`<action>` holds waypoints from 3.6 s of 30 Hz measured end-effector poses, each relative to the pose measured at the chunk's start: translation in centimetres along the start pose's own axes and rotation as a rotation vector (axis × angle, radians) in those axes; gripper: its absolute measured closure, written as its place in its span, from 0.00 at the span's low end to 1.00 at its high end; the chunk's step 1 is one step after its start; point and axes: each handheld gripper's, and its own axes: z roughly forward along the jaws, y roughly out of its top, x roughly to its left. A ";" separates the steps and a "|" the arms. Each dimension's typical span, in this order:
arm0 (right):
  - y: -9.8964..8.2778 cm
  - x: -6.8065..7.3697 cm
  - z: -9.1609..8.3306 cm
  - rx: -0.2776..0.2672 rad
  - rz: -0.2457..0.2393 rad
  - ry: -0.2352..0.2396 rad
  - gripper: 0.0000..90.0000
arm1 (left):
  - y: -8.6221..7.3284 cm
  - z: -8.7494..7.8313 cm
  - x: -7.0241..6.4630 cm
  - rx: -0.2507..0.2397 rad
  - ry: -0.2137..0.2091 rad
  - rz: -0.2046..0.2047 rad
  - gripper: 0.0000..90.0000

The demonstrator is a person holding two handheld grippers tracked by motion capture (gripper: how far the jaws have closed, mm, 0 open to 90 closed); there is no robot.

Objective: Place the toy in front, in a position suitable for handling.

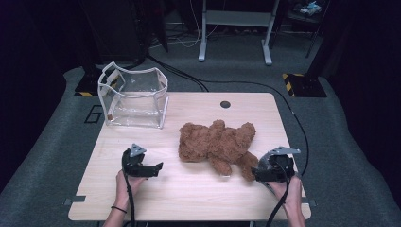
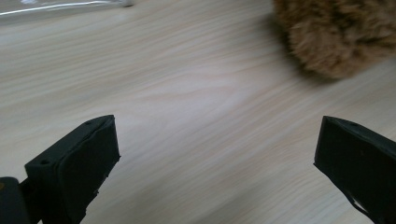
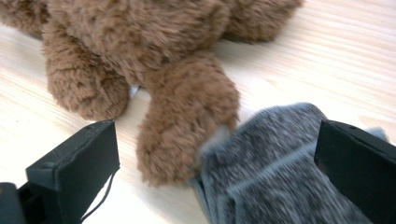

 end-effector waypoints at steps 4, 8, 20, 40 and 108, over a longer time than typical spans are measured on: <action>0.9 0.6 1.1 -0.002 -0.018 0.022 0.00 | 1.3 1.4 -1.7 0.010 -0.061 0.042 0.00; 1.8 1.2 2.2 0.006 -0.040 0.039 0.00 | 2.0 2.9 -2.9 0.024 -0.088 0.072 0.00; 2.8 1.6 5.6 0.028 -0.056 0.062 0.00 | 2.8 6.4 -5.2 0.031 -0.152 0.100 0.01; 1.3 1.1 7.9 0.043 -0.031 0.042 0.53 | 3.2 7.9 -5.5 -0.035 -0.129 0.114 0.52; 2.4 10.5 3.1 -0.173 -0.256 0.070 0.82 | 0.5 -3.6 -2.9 -0.228 -0.068 0.267 0.88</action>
